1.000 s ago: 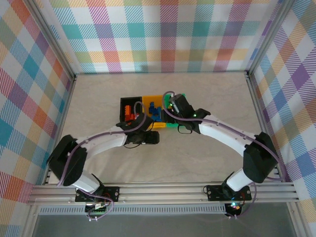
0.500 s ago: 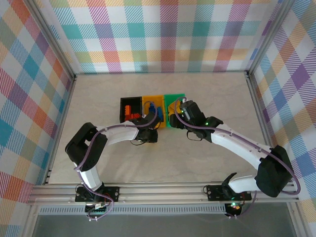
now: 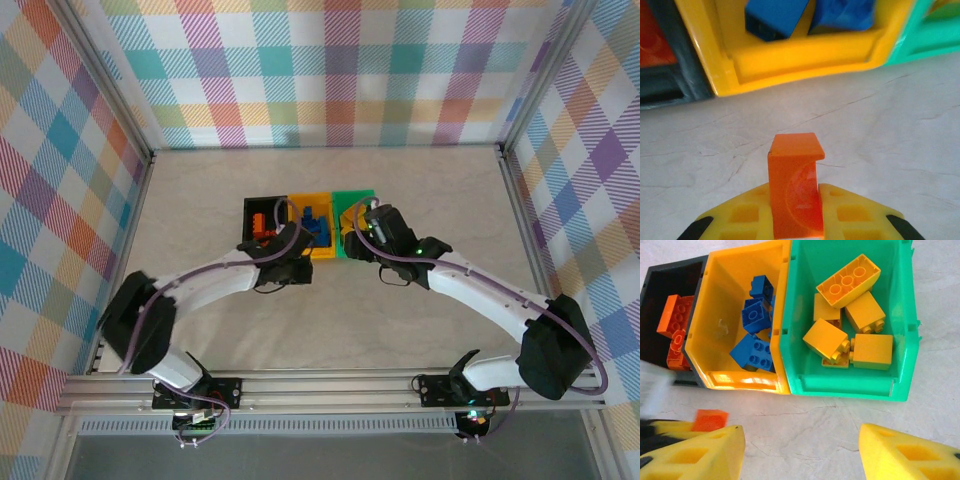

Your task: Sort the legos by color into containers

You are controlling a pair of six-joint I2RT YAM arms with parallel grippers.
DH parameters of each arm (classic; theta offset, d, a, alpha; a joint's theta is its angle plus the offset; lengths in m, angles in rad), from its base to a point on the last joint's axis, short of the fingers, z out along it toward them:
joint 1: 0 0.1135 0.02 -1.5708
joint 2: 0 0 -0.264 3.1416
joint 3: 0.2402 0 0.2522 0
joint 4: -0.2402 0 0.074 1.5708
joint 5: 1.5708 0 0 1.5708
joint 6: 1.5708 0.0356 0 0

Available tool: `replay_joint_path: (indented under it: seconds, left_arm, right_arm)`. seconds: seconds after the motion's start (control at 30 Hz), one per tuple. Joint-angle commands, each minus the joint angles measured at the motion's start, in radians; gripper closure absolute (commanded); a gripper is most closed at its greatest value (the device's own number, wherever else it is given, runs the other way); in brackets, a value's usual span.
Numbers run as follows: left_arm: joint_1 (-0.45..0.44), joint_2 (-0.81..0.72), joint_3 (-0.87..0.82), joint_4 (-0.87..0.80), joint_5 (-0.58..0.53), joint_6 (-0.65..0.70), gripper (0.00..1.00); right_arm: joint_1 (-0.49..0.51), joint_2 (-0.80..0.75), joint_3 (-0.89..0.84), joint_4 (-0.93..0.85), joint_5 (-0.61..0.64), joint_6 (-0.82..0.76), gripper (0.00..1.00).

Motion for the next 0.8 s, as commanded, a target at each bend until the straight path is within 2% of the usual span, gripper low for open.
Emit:
replay_joint_path:
  seconds: [0.0,0.1,0.23,0.4,0.57,0.63,0.67,0.77]
  left_arm:
    - [0.066,-0.091,0.030,-0.086,-0.007,0.014,0.87]
    - [0.180,-0.078,0.079,-0.087,0.012,0.046,0.85]
    - [0.295,0.065,0.189,-0.079,0.045,0.062,0.86]
    - [0.364,0.171,0.277,-0.039,0.034,0.048,0.85]
    - [0.371,0.264,0.392,-0.047,0.039,0.063,0.78]
    - [0.371,0.284,0.426,-0.051,0.041,0.071,0.72]
    - [0.371,0.291,0.433,-0.046,0.044,0.072,0.65]
    - [0.379,0.299,0.437,-0.047,0.043,0.074,0.28]
  right_arm:
    - [-0.009,-0.001,-0.020,0.045,-0.003,0.026,0.38]
    - [-0.011,0.009,-0.027,0.053,-0.008,0.032,0.38]
    - [-0.018,0.002,-0.035,0.048,-0.011,0.038,0.38]
    - [-0.026,-0.030,-0.047,0.035,-0.011,0.036,0.37]
    - [-0.037,-0.053,-0.059,0.024,-0.014,0.036,0.35]
    - [-0.042,-0.059,-0.063,0.023,-0.016,0.037,0.34]
    - [-0.044,-0.061,-0.066,0.024,-0.014,0.041,0.33]
    - [-0.053,-0.073,-0.079,0.025,-0.021,0.052,0.28]
